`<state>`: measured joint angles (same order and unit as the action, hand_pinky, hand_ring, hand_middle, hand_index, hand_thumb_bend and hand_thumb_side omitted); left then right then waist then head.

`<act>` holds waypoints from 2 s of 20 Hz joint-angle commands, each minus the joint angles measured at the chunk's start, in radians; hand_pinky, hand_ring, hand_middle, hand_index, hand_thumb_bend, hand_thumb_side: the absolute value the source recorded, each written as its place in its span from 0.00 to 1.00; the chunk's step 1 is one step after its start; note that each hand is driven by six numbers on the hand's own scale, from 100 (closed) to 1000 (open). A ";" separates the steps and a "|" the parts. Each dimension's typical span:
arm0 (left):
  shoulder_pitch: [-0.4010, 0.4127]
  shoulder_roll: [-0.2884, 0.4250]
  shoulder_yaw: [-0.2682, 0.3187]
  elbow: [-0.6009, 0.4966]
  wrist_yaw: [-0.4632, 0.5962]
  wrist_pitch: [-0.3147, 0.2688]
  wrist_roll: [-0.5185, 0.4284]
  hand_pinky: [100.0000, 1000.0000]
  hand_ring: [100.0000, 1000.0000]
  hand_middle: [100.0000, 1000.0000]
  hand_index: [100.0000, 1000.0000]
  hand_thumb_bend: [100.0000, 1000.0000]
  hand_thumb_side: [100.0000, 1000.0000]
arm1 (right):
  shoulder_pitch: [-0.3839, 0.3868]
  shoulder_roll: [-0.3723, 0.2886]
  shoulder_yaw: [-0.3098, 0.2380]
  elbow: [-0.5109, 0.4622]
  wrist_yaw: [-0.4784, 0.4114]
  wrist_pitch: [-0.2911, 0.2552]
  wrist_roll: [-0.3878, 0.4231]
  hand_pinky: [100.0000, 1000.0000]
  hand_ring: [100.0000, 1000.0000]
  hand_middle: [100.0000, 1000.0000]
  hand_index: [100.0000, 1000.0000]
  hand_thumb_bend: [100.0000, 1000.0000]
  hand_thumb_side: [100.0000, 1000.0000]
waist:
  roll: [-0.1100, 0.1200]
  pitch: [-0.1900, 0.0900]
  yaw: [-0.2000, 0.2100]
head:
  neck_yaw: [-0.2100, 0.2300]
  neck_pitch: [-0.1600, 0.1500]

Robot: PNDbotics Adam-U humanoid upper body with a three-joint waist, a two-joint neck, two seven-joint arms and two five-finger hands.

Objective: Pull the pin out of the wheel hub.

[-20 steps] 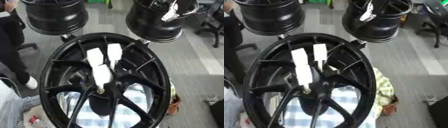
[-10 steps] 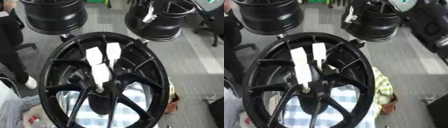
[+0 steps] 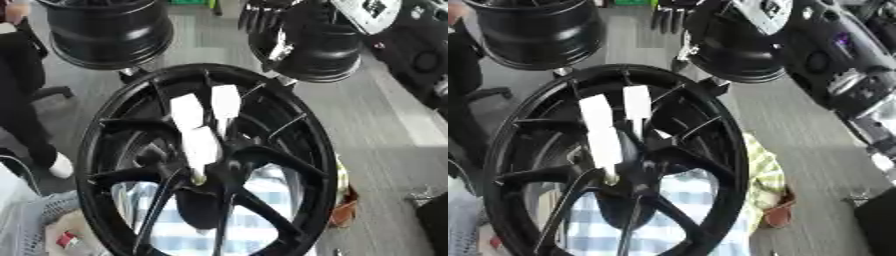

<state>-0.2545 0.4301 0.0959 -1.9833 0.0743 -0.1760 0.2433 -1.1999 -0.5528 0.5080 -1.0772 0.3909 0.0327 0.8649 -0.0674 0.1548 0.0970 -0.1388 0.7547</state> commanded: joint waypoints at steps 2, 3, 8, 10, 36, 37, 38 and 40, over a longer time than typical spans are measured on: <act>-0.008 0.014 0.001 -0.017 0.003 0.001 -0.005 0.73 0.86 0.73 0.83 0.13 0.63 | -0.006 -0.008 0.009 -0.023 -0.022 0.021 -0.030 0.80 0.78 0.74 0.84 0.61 0.12 | 0.008 -0.010 0.001 | 0.000 -0.010; -0.008 0.014 0.000 -0.017 0.002 0.001 -0.006 0.73 0.86 0.73 0.83 0.13 0.63 | -0.003 -0.005 0.014 -0.028 -0.022 0.031 -0.041 0.80 0.78 0.74 0.84 0.61 0.12 | 0.008 -0.009 0.002 | 0.000 -0.011; -0.008 0.012 0.000 -0.017 0.000 0.003 -0.009 0.73 0.86 0.73 0.83 0.12 0.63 | 0.022 -0.006 0.043 -0.082 -0.012 0.084 -0.106 0.80 0.78 0.75 0.84 0.61 0.12 | 0.008 -0.002 0.005 | 0.007 -0.021; -0.008 0.012 -0.001 -0.017 -0.001 0.003 -0.010 0.73 0.86 0.73 0.83 0.12 0.63 | 0.034 -0.011 0.053 -0.108 -0.017 0.107 -0.128 0.80 0.78 0.75 0.84 0.61 0.12 | 0.008 -0.001 0.005 | 0.013 -0.026; -0.007 0.008 -0.003 -0.017 -0.001 0.007 -0.017 0.74 0.86 0.73 0.83 0.11 0.63 | 0.102 -0.051 0.092 -0.249 -0.072 0.219 -0.166 0.80 0.78 0.76 0.85 0.58 0.11 | 0.007 0.003 0.013 | 0.043 -0.039; -0.006 0.010 -0.002 -0.017 -0.001 0.006 -0.016 0.74 0.86 0.73 0.83 0.11 0.63 | 0.098 -0.067 0.095 -0.275 -0.071 0.215 -0.160 0.80 0.79 0.77 0.85 0.58 0.11 | 0.006 0.002 0.012 | 0.046 -0.038; -0.005 0.011 -0.002 -0.017 -0.002 0.006 -0.016 0.74 0.86 0.73 0.83 0.11 0.63 | 0.096 -0.081 0.098 -0.304 -0.072 0.216 -0.151 0.80 0.79 0.77 0.85 0.58 0.11 | 0.005 0.002 0.010 | 0.048 -0.037; -0.004 0.012 -0.002 -0.017 -0.003 0.007 -0.016 0.74 0.86 0.73 0.83 0.11 0.63 | 0.093 -0.107 0.103 -0.366 -0.083 0.227 -0.128 0.80 0.79 0.77 0.85 0.58 0.11 | 0.003 0.001 0.008 | 0.050 -0.037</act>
<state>-0.2543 0.4211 0.0899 -1.9833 0.0738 -0.1670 0.2296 -1.0827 -0.6172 0.6174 -1.3981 0.3104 0.2585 0.7263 -0.0695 0.1727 0.1049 -0.0925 0.7273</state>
